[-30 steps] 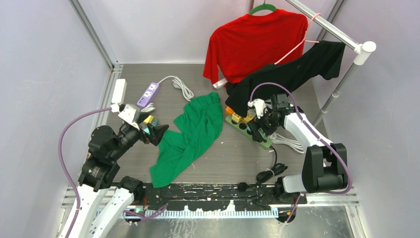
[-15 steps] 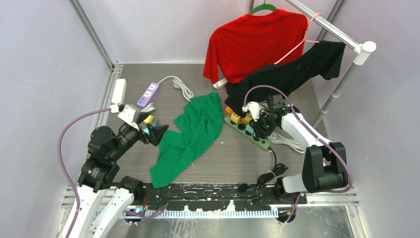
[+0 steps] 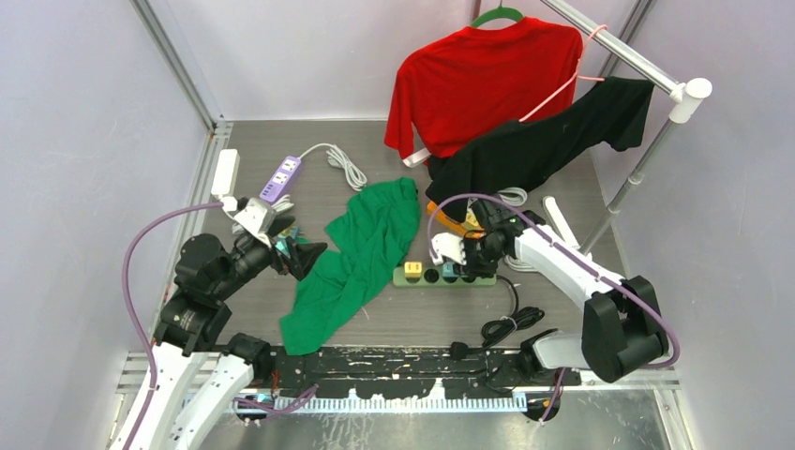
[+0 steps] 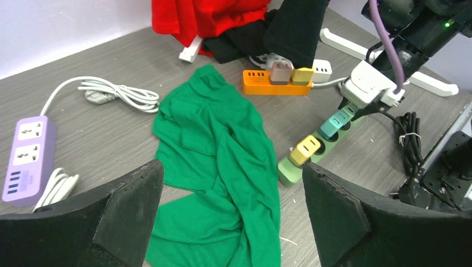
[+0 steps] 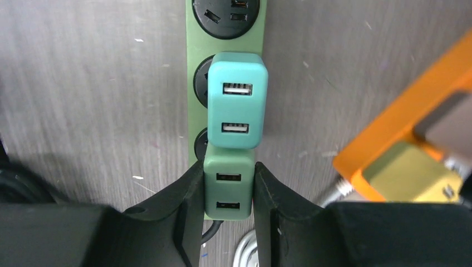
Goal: Pull the plug off the socket
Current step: Move the socket to the center of the board.
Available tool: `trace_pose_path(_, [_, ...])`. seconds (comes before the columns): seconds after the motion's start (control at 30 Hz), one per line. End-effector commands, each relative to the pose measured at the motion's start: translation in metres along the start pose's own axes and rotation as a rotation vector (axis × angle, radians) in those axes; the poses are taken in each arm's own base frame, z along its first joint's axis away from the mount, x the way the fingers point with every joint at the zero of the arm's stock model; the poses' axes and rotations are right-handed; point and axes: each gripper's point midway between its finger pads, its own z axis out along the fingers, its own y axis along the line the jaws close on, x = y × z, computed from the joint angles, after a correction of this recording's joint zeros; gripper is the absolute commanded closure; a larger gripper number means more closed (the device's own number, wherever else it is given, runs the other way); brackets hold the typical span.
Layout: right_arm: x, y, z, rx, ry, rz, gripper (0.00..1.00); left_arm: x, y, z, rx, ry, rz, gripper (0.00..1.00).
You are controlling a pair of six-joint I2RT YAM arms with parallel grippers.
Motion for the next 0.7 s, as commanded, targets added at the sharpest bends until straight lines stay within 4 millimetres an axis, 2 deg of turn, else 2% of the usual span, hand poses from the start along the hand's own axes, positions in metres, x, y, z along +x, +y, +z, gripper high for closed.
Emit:
trace_pose_path(0.0, [-0.002, 0.077, 0.006, -0.313, -0.054, -0.201, 0.89, -0.012, -0.011, 0.007, 0.081, -0.048, 0.03, 0.06])
trace_pose_path(0.1, [-0.009, 0.087, 0.006, -0.346, -0.079, -0.261, 0.85, -0.01, -0.019, 0.01, 0.131, -0.046, 0.022, 0.05])
trace_pose_path(0.23, [-0.016, 0.098, 0.011, -0.391, -0.073, -0.33, 0.75, -0.009, -0.035, 0.015, 0.239, -0.062, -0.017, 0.0])
trace_pose_path(0.33, [-0.02, 0.099, 0.014, -0.394, -0.045, -0.344, 0.67, -0.007, -0.046, 0.02, 0.314, -0.075, -0.079, 0.0])
trace_pose_path(0.43, [-0.031, 0.092, 0.01, -0.342, -0.057, -0.292, 0.52, -0.008, -0.055, 0.026, 0.384, -0.074, -0.14, 0.0])
trace_pose_path(0.53, [-0.044, 0.083, -0.001, -0.27, -0.103, -0.222, 0.28, -0.011, -0.063, 0.035, 0.45, -0.084, -0.224, 0.02])
trace_pose_path(0.6, [-0.046, 0.083, -0.01, -0.259, -0.147, -0.19, 0.18, -0.011, -0.069, 0.042, 0.479, -0.104, -0.276, 0.04])
trace_pose_path(0.67, [-0.049, 0.084, -0.019, -0.246, -0.188, -0.164, 0.13, -0.003, -0.085, 0.049, 0.512, -0.098, -0.294, 0.05])
